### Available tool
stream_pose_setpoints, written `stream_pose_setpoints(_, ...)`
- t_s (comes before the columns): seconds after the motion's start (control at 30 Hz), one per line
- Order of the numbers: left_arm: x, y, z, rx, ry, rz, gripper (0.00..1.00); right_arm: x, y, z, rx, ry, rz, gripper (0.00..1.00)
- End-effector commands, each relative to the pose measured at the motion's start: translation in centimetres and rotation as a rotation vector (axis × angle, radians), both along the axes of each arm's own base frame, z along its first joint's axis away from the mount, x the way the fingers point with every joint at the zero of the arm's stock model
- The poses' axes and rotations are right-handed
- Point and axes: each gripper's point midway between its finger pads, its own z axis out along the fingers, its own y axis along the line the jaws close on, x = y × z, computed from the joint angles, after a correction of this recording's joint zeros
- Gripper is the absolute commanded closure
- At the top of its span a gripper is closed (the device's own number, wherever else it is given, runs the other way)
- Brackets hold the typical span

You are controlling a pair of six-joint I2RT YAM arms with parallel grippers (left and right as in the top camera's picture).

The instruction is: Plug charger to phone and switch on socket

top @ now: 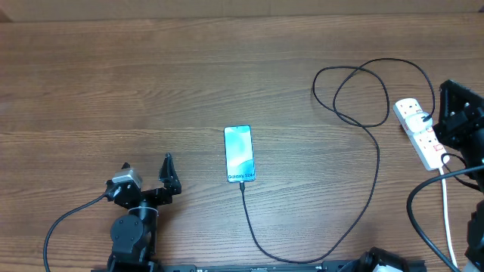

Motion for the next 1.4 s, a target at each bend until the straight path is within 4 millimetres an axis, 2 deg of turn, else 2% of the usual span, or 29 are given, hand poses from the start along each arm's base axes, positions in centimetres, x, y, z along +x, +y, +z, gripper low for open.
stream_pose_setpoints(0.0,0.0,0.1,-0.2,0.022,0.004,0.001,0.01,-2.7,1.8,4.4,-0.125,-0.135,0.055,0.96)
stream_pose_setpoints(0.13,0.0,0.1,-0.2,0.022,0.004,0.001,0.01,-6.4,3.1,7.5,-0.228,-0.223,0.052,0.96)
stream_pose_setpoints(0.33,0.0,0.1,-0.2,0.022,0.004,0.001,0.0,-10.7,5.3,8.7,-0.253,-0.281,0.082,0.96)
stream_pose_setpoints(0.47,0.0,0.1,-0.2,0.022,0.004,0.001,0.0,-13.1,6.9,8.2,-0.327,-0.308,0.154,0.96)
stream_pose_setpoints(0.67,0.0,0.1,-0.2,0.022,0.004,0.001,0.01,-15.1,5.6,6.3,-0.368,-0.255,0.102,0.96)
stream_pose_setpoints(0.83,0.0,0.1,-0.2,0.022,0.004,0.001,0.0,-16.8,6.5,6.0,-0.422,-0.286,0.204,0.94)
stream_pose_setpoints(1.03,0.0,0.1,-0.2,0.022,0.004,0.001,0.0,-19.3,4.2,4.6,-0.447,-0.203,0.158,0.92)
stream_pose_setpoints(1.07,0.0,0.1,-0.2,0.022,0.004,0.001,0.01,-19.4,4.0,4.4,-0.45,-0.19,0.154,0.89)
stream_pose_setpoints(1.1,0.0,0.1,-0.2,0.022,0.004,0.001,0.01,-19.4,3.9,4.1,-0.452,-0.176,0.149,0.8)
stream_pose_setpoints(1.13,0.0,0.1,-0.2,0.022,0.004,0.001,0.01,-19.4,3.9,3.9,-0.452,-0.168,0.152,0.65)
stream_pose_setpoints(1.17,0.0,0.1,-0.2,0.022,0.004,0.001,0.0,-19.2,3.9,3.7,-0.452,-0.16,0.154,0.4)
stream_pose_setpoints(1.2,0.0,0.1,-0.2,0.022,0.004,0.001,0.01,-19.1,3.9,3.5,-0.452,-0.156,0.155,0.0)
stream_pose_setpoints(1.37,0.0,0.1,-0.2,0.022,0.004,0.001,0.0,-18.7,4.0,2.9,-0.453,-0.135,0.16,0.0)
